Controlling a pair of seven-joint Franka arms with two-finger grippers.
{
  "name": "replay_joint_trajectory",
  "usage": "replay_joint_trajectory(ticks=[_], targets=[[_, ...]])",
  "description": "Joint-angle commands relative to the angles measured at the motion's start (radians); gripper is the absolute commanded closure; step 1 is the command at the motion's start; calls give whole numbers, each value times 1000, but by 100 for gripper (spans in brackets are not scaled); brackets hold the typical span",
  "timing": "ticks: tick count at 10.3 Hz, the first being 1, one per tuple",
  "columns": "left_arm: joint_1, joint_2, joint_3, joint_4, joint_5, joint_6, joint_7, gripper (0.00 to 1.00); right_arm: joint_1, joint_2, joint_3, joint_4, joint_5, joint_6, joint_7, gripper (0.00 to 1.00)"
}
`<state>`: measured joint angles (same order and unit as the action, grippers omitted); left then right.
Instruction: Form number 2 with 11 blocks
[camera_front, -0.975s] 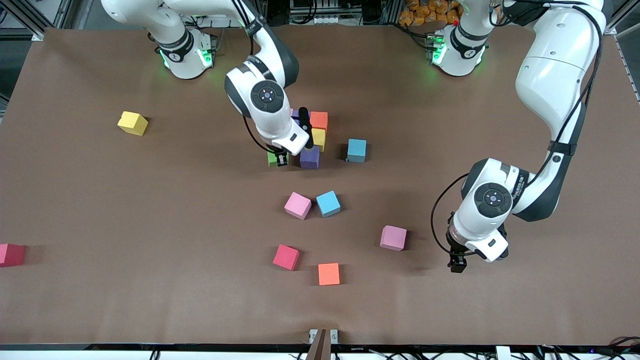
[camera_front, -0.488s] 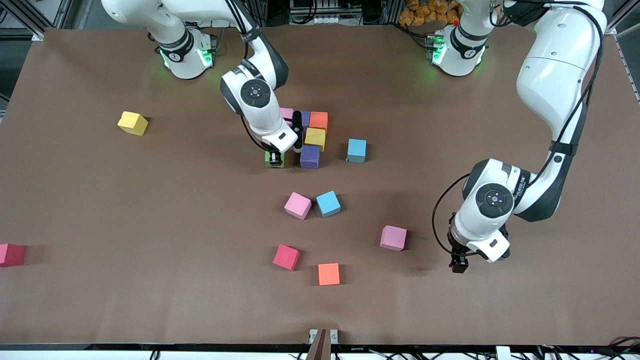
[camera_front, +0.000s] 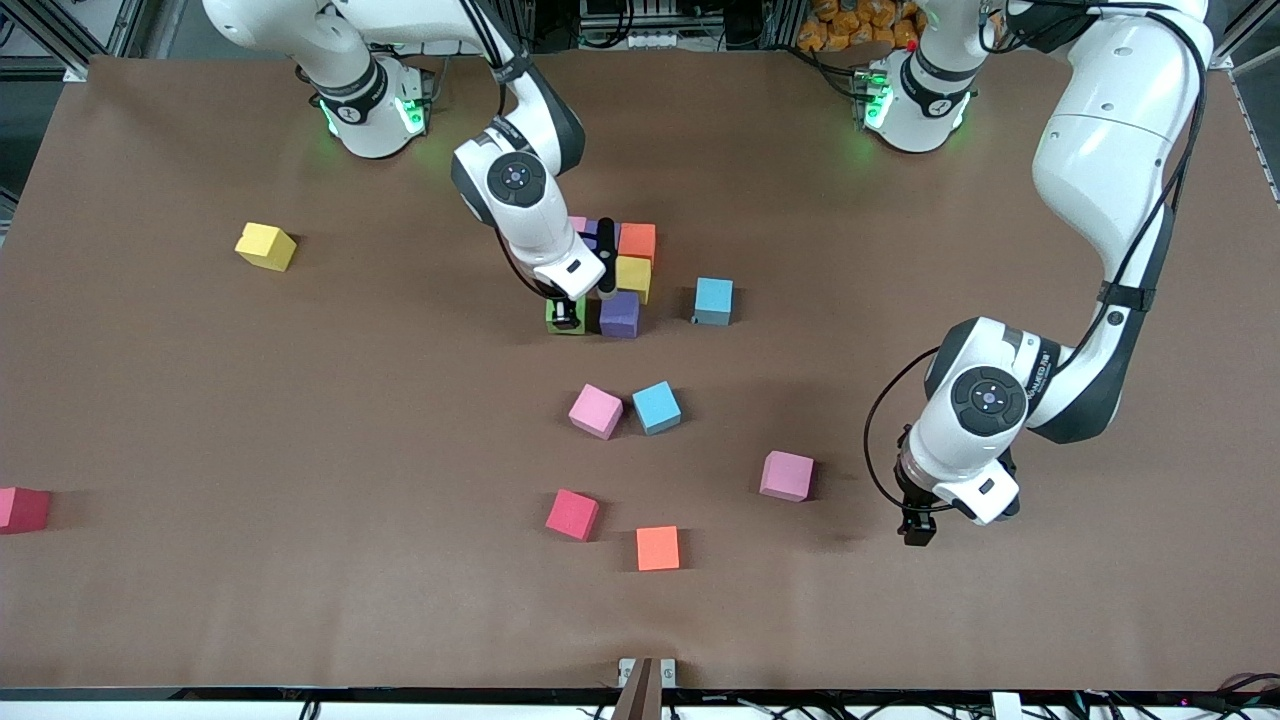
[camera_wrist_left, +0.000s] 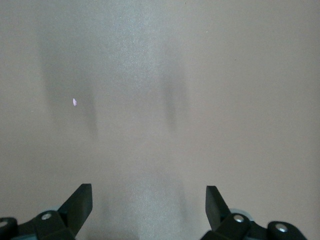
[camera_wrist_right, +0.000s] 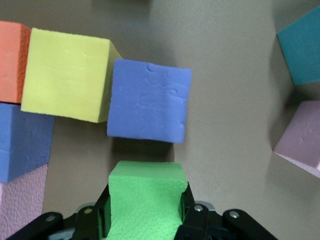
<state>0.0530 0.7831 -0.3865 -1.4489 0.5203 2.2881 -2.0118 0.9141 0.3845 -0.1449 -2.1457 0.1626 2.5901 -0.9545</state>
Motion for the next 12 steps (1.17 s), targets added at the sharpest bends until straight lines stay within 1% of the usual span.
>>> replay_joint_trajectory(ticks=[1,2,3,4,5,12], targets=[[-2,-13,4,-13,-5,5,-16,0,8,4,14,-13,25,27,5,100],[-2,-13,4,-13,-5,4,-16,0,8,4,15,-11,26,28,5,100],[-2,-11,4,-14,-5,5,-16,0,8,14,15,-10,61,28,3,100],[-2,-11,4,-14,-5,5,-16,0,11,23,15,-10,78,53,3,100],[-2,-10,4,-14,-3,5,-16,0,17,33,21,-10,78,70,3,100],[-5,-8,4,-16,-2,4,-16,0,17,34,30,-6,89,71,5,100]])
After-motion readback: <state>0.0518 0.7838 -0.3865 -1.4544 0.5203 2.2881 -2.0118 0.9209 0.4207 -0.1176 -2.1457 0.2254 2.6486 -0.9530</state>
